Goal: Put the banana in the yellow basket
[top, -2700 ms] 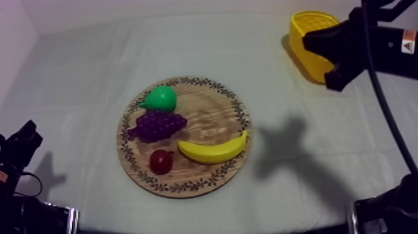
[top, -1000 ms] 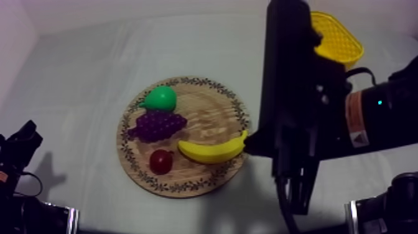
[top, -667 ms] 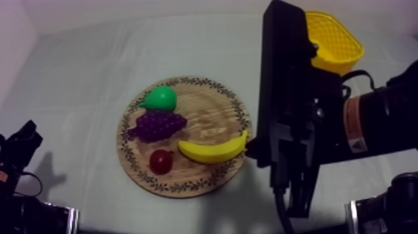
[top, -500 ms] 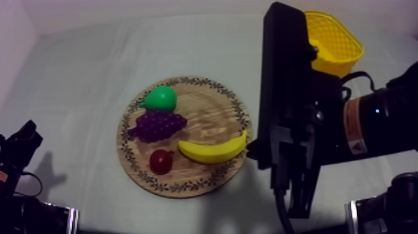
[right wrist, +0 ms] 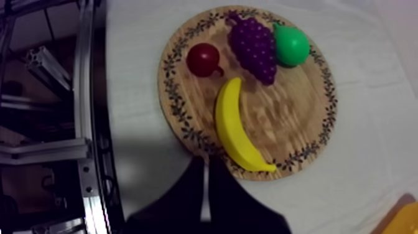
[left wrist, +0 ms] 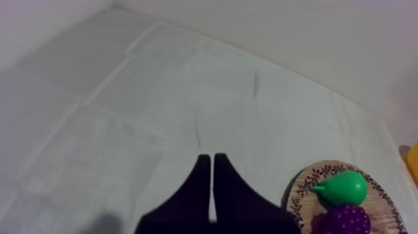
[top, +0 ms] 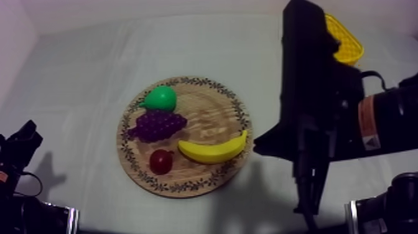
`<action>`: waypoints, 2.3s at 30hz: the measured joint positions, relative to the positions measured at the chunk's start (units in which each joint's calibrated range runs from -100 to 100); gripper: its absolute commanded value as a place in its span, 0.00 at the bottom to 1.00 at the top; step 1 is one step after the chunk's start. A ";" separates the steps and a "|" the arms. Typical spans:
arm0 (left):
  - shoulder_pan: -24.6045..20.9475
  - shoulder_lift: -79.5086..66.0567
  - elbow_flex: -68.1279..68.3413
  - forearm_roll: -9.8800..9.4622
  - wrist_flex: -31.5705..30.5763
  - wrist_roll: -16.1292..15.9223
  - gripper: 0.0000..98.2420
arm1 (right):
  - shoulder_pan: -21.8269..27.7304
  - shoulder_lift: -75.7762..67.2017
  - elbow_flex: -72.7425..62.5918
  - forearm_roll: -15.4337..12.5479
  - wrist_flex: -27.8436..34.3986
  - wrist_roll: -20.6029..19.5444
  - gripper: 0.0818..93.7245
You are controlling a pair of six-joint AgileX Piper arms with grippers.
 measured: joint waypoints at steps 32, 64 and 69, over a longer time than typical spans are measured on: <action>0.00 0.00 0.00 0.00 0.00 0.00 0.00 | 37.73 -51.99 38.40 -7.00 -5.34 -0.80 0.00; 0.00 0.00 0.00 0.00 0.00 0.00 0.00 | 46.59 -63.62 50.15 -6.92 -13.10 4.00 0.00; 0.00 0.00 0.00 0.00 0.00 0.00 0.00 | 46.43 -64.21 50.15 -6.92 -12.59 3.97 0.00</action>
